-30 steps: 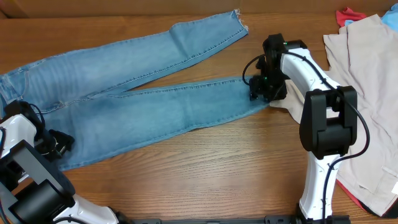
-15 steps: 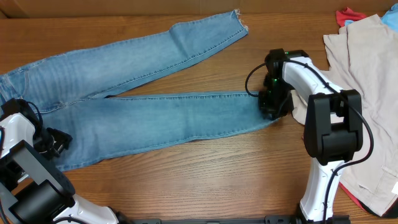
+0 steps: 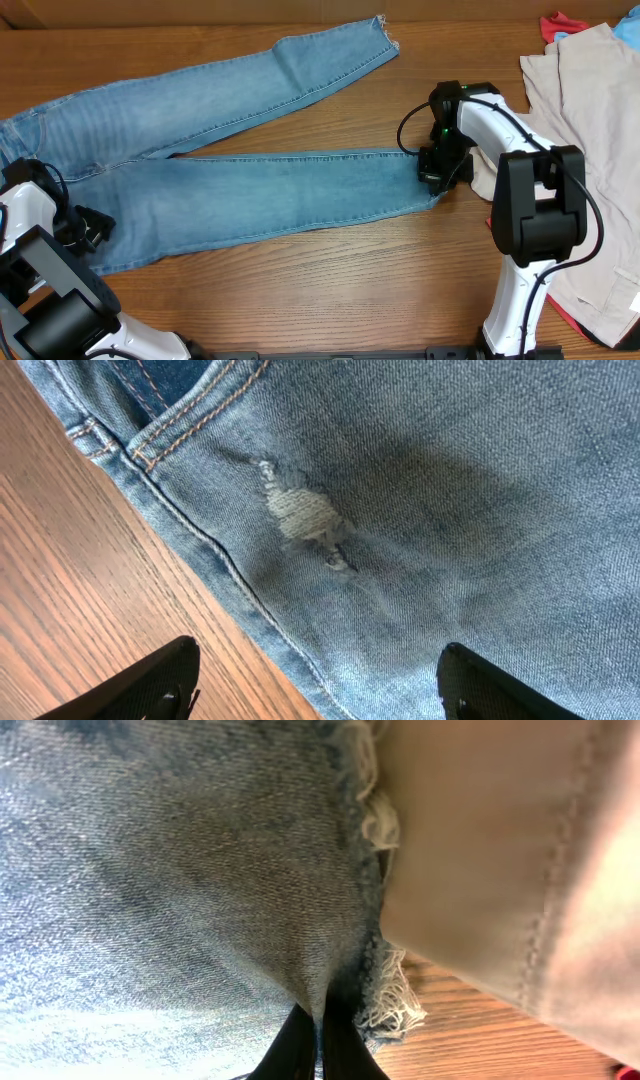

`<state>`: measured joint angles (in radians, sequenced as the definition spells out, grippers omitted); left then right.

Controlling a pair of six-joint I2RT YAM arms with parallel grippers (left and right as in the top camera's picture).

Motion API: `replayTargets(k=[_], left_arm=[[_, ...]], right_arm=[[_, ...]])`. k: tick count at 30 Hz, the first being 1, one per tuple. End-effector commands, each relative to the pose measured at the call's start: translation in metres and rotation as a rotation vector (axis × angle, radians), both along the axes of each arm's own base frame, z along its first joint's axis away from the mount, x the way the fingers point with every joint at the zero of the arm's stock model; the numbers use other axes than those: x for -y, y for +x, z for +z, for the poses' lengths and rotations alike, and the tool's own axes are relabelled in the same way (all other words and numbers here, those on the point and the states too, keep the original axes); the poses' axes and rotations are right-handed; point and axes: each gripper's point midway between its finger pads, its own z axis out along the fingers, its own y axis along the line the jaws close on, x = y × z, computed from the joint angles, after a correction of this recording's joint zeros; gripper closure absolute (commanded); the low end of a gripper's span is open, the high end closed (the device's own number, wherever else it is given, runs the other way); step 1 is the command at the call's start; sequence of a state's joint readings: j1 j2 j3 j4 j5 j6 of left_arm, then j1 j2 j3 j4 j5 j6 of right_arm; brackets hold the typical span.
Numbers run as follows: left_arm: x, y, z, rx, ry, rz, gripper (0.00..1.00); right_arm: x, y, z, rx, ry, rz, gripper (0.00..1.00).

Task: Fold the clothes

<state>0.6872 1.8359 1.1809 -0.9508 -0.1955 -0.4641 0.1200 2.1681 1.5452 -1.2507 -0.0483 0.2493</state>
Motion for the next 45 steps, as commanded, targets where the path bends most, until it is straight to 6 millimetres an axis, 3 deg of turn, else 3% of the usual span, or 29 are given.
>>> replayTargets(k=[1, 11, 17, 27, 34, 39, 44, 45], left_arm=[[-0.007, 0.003, 0.001, -0.007, 0.017, -0.017, 0.21], [-0.008, 0.003, 0.001, -0.01, 0.024, -0.024, 0.21], [-0.009, 0.003, 0.001, -0.008, 0.026, -0.023, 0.21], [-0.009, 0.003, 0.001, -0.008, 0.026, -0.022, 0.21], [-0.009, 0.003, 0.001, -0.008, 0.026, -0.022, 0.21], [-0.008, 0.003, 0.001, -0.008, 0.025, -0.022, 0.25], [-0.007, 0.002, 0.001, -0.012, 0.02, -0.023, 0.25], [-0.007, 0.003, 0.001, -0.01, 0.017, -0.023, 0.25]], right_arm=[[0.005, -0.013, -0.008, -0.031, -0.066, -0.072, 0.96], [0.029, -0.005, 0.064, 0.152, -0.185, -0.15, 0.96], [0.047, -0.013, 0.098, 0.207, -0.196, -0.206, 0.96], [0.076, -0.05, 0.115, 0.096, -0.303, -0.212, 0.96], [0.076, -0.05, 0.116, 0.095, -0.306, -0.212, 0.96], [0.071, -0.025, 0.118, 0.202, -0.285, -0.208, 0.83], [0.068, 0.012, 0.135, 0.347, -0.251, -0.207, 0.4], [0.061, 0.024, 0.139, 0.392, -0.205, -0.171, 0.36]])
